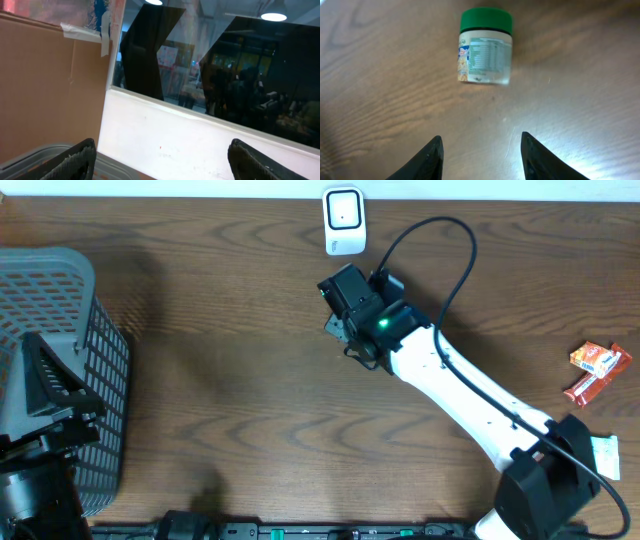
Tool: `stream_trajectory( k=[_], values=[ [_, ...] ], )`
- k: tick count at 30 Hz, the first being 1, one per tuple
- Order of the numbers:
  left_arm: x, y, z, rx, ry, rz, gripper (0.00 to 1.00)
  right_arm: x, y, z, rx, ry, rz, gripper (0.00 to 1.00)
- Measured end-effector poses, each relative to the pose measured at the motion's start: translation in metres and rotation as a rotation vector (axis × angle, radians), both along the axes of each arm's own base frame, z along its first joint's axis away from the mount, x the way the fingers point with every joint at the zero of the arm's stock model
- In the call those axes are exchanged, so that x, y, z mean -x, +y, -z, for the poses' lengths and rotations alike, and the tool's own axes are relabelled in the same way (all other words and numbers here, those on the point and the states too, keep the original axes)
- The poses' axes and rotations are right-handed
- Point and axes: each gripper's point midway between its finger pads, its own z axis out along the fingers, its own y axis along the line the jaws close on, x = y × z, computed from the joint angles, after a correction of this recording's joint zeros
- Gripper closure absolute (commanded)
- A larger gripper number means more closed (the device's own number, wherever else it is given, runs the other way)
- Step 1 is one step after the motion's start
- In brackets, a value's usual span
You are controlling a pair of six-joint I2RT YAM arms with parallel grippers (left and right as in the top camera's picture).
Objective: Scan the item barcode
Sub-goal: 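Lift the jar and hold it at the scanner face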
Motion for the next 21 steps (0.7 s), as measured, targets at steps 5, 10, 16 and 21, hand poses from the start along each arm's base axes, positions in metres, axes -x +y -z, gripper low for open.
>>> stream_trajectory(
  k=[5,10,16,21],
  values=[
    [0.0,0.0,0.0,0.0,0.0,0.0,0.15,0.008,0.011,-0.002,0.062,-0.033,-0.057,0.06],
    [0.0,0.0,0.0,0.0,0.0,0.0,0.15,0.008,0.016,-0.004,0.073,-0.054,-0.081,0.04],
    [0.0,0.0,0.0,0.0,0.0,0.0,0.16,-0.02,-0.003,0.008,0.09,-0.067,-0.026,0.01],
    [0.0,0.0,0.0,0.0,0.0,0.0,0.16,-0.066,-0.017,0.05,0.127,-0.087,-0.012,0.01]
  ],
)
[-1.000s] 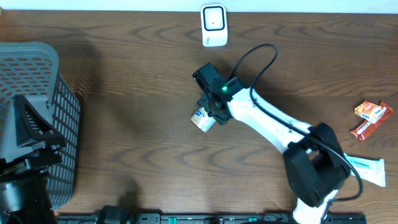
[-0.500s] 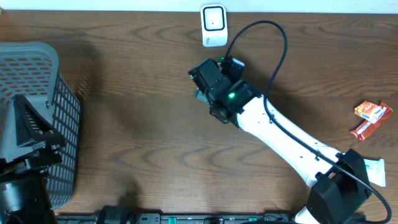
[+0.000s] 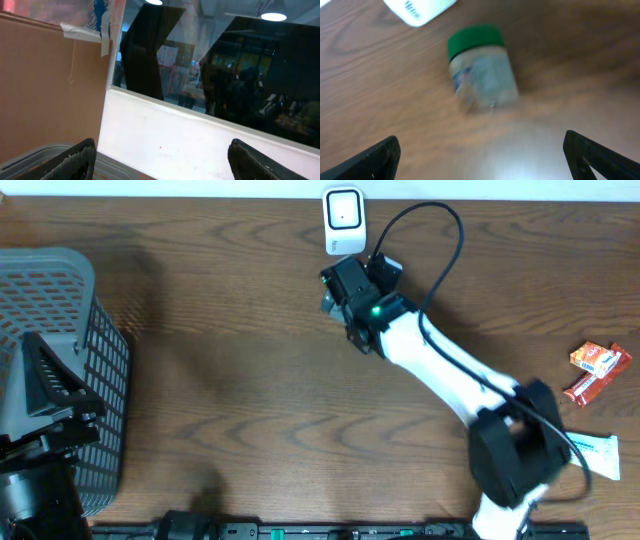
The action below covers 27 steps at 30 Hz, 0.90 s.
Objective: Scan the item barcode
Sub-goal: 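Lift the jar and hold it at the scanner face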
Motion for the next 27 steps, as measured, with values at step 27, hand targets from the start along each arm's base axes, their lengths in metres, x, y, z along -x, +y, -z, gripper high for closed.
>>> stream_trajectory(
  k=[27],
  values=[
    [-0.012,-0.002,0.013,-0.004,0.026,0.0,0.15,-0.091,-0.016,0.05,-0.088,-0.132,-0.089,0.01]
  ],
)
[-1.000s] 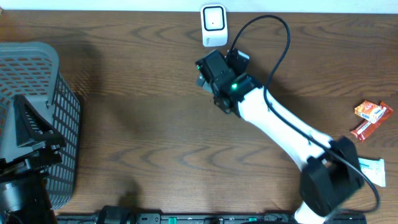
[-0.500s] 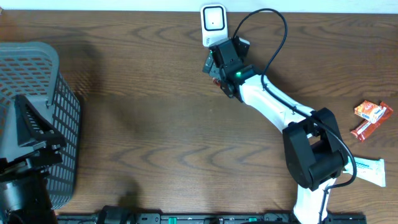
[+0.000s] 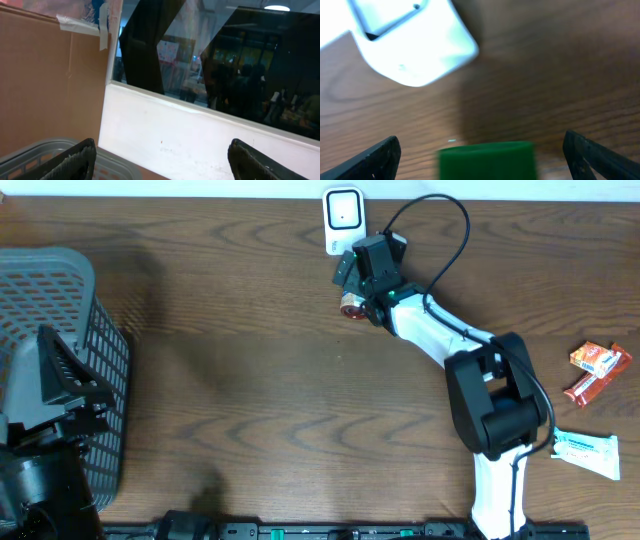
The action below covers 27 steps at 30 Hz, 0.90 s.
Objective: Scan the item barcode
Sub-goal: 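Lift the jar and hold it at the scanner face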
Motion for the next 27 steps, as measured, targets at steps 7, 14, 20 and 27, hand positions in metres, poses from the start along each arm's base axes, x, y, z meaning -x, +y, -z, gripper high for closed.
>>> stream_trajectory(
  k=[7,14,20,27],
  values=[
    [0.0,0.0,0.0,0.0,-0.001,0.0,0.16,-0.002,-0.002,0.022,-0.011,0.04,-0.013,0.12],
    [0.0,0.0,0.0,0.0,-0.001,0.0,0.15,-0.001,0.005,0.022,-0.028,0.053,-0.039,0.27],
    [0.0,0.0,0.0,0.0,-0.001,0.0,0.15,0.0,0.008,0.019,-0.025,0.067,-0.052,0.43],
    [0.0,0.0,-0.001,0.0,-0.003,0.0,0.15,-0.001,0.012,0.004,-0.006,0.1,-0.082,0.56]
  ],
)
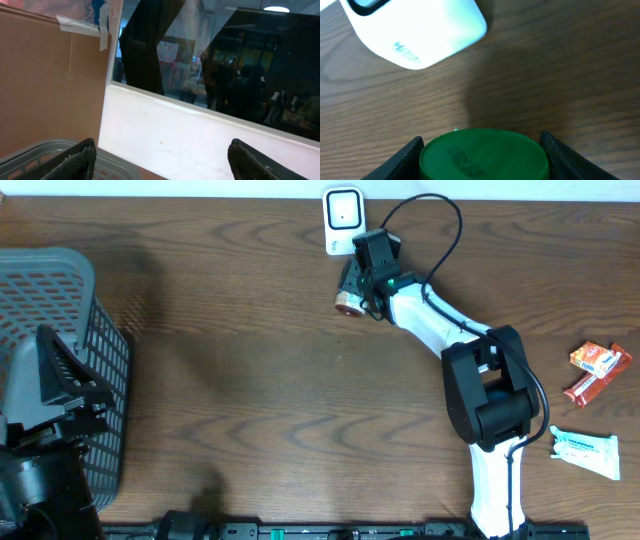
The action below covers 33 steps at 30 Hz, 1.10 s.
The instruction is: Scan the item barcode
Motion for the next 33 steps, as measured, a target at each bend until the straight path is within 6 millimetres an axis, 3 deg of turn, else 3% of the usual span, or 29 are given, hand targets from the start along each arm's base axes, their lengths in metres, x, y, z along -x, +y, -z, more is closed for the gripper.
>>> stream_trajectory(
  k=[16,22,33],
  values=[
    [0.0,0.0,-0.001,0.001,-0.004,0.0,0.15,0.006,0.004,-0.031,0.082,0.064,-0.075,0.69],
    [0.0,0.0,-0.001,0.001,-0.005,0.0,0.15,0.02,0.01,-0.026,0.143,0.098,-0.137,0.73],
    [0.0,0.0,-0.002,0.001,-0.008,0.0,0.16,0.04,0.021,-0.023,0.314,0.097,-0.159,0.7]
  ],
)
